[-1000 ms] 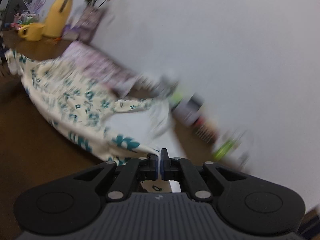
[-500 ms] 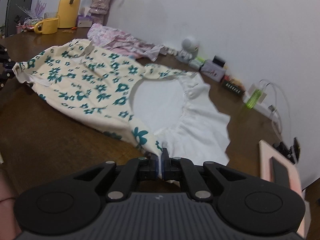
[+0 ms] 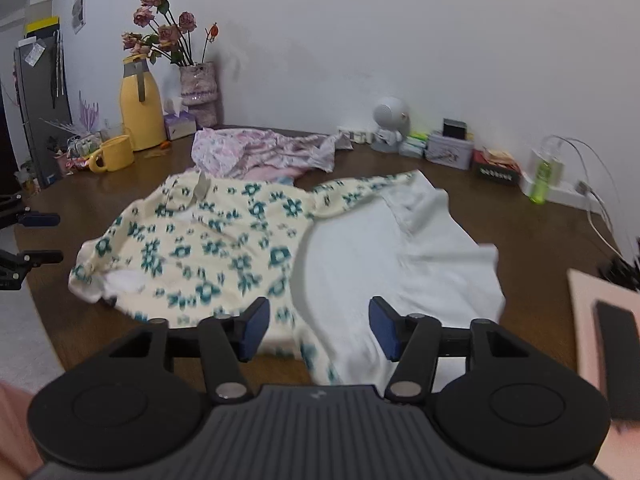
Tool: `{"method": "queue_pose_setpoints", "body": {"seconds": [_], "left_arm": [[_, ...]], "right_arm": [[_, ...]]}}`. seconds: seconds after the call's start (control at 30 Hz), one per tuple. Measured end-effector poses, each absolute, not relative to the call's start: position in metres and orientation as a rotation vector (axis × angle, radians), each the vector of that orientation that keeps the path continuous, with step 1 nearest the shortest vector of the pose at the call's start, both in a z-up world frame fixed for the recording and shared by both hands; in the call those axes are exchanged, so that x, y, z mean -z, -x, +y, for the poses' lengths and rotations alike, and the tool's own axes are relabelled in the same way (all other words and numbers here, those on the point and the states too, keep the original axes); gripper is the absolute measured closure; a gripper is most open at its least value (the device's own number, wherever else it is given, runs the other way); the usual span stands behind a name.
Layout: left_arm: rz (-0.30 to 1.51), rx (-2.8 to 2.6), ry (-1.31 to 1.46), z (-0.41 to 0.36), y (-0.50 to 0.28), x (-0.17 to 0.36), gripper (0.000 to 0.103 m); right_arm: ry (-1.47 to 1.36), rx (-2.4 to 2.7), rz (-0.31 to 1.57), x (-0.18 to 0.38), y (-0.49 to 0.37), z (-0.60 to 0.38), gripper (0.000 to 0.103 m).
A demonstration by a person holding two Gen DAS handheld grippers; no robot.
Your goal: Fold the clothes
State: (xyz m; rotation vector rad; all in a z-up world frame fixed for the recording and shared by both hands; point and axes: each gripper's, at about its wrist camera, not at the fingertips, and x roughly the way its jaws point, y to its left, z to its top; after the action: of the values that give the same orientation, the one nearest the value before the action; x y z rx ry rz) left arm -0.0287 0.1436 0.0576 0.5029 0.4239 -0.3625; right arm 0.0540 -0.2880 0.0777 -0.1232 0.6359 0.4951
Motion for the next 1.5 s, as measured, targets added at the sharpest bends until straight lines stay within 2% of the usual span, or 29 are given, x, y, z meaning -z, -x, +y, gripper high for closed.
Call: {"method": "queue_pose_setpoints", "body": {"seconds": [0.07, 0.1, 0.13, 0.17, 0.23, 0.27, 0.43, 0.6, 0.7, 0.73, 0.77, 0.87, 0.9, 0.97, 1.07, 1.2, 1.4, 1.43, 1.5], "left_arm": [[0.443, 0.335, -0.521, 0.133, 0.011, -0.053, 0.054], [0.456, 0.317, -0.536, 0.128, 0.002, -0.05, 0.054], [0.477, 0.292, -0.554, 0.122, -0.009, -0.044, 0.061], [0.51, 0.267, -0.568, 0.117, -0.019, -0.037, 0.073], [0.587, 0.255, -0.554, 0.114, -0.038, -0.024, 0.085], [0.617, 0.257, -0.537, 0.116, -0.044, -0.019, 0.087], [0.672, 0.264, -0.505, 0.125, -0.049, -0.005, 0.09], [0.664, 0.261, -0.513, 0.131, -0.044, -0.005, 0.088], [0.644, 0.27, -0.499, 0.134, -0.049, -0.013, 0.084], [0.63, 0.271, -0.488, 0.136, -0.051, -0.019, 0.079], [0.613, 0.269, -0.476, 0.138, -0.055, -0.025, 0.07], [0.551, 0.241, -0.482, 0.139, -0.07, -0.043, 0.054], [0.538, 0.231, -0.499, 0.137, -0.078, -0.047, 0.053], [0.532, 0.229, -0.536, 0.132, -0.098, -0.051, 0.053], [0.539, 0.238, -0.608, 0.12, -0.13, -0.047, 0.053], [0.553, 0.258, -0.74, 0.099, -0.163, -0.027, 0.053], [0.609, 0.297, -0.761, 0.089, -0.203, -0.012, 0.05], [0.619, 0.298, -0.76, 0.088, -0.209, -0.01, 0.05], [0.648, 0.304, -0.754, 0.089, -0.217, -0.006, 0.073]], "right_arm": [[0.126, -0.514, 0.66, -0.071, -0.07, -0.272, 0.067], [0.132, -0.525, 0.676, -0.066, -0.078, -0.264, 0.068], [0.148, -0.532, 0.692, -0.059, -0.086, -0.255, 0.069], [0.162, -0.534, 0.708, -0.053, -0.093, -0.247, 0.07], [0.175, -0.544, 0.75, -0.037, -0.106, -0.235, 0.073], [0.178, -0.553, 0.774, -0.03, -0.112, -0.231, 0.077], [0.195, -0.562, 0.853, -0.006, -0.118, -0.227, 0.093], [0.174, -0.565, 0.885, -0.006, -0.124, -0.228, 0.093], [0.11, -0.59, 0.857, -0.03, -0.138, -0.227, 0.086], [0.099, -0.598, 0.837, -0.041, -0.143, -0.224, 0.075], [0.105, -0.606, 0.814, -0.051, -0.15, -0.218, 0.063], [0.164, -0.628, 0.774, -0.074, -0.172, -0.193, 0.05], [0.193, -0.62, 0.772, -0.075, -0.182, -0.183, 0.047], [0.252, -0.6, 0.769, -0.076, -0.202, -0.165, 0.031], [0.312, -0.517, 0.833, -0.053, -0.241, -0.152, 0.03], [0.155, -0.486, 0.991, -0.017, -0.283, -0.167, 0.036], [0.083, -0.489, 1.017, 0.002, -0.315, -0.165, 0.039], [0.091, -0.491, 1.02, 0.004, -0.318, -0.162, 0.046], [0.104, -0.495, 1.011, 0.004, -0.323, -0.159, 0.072]]}}
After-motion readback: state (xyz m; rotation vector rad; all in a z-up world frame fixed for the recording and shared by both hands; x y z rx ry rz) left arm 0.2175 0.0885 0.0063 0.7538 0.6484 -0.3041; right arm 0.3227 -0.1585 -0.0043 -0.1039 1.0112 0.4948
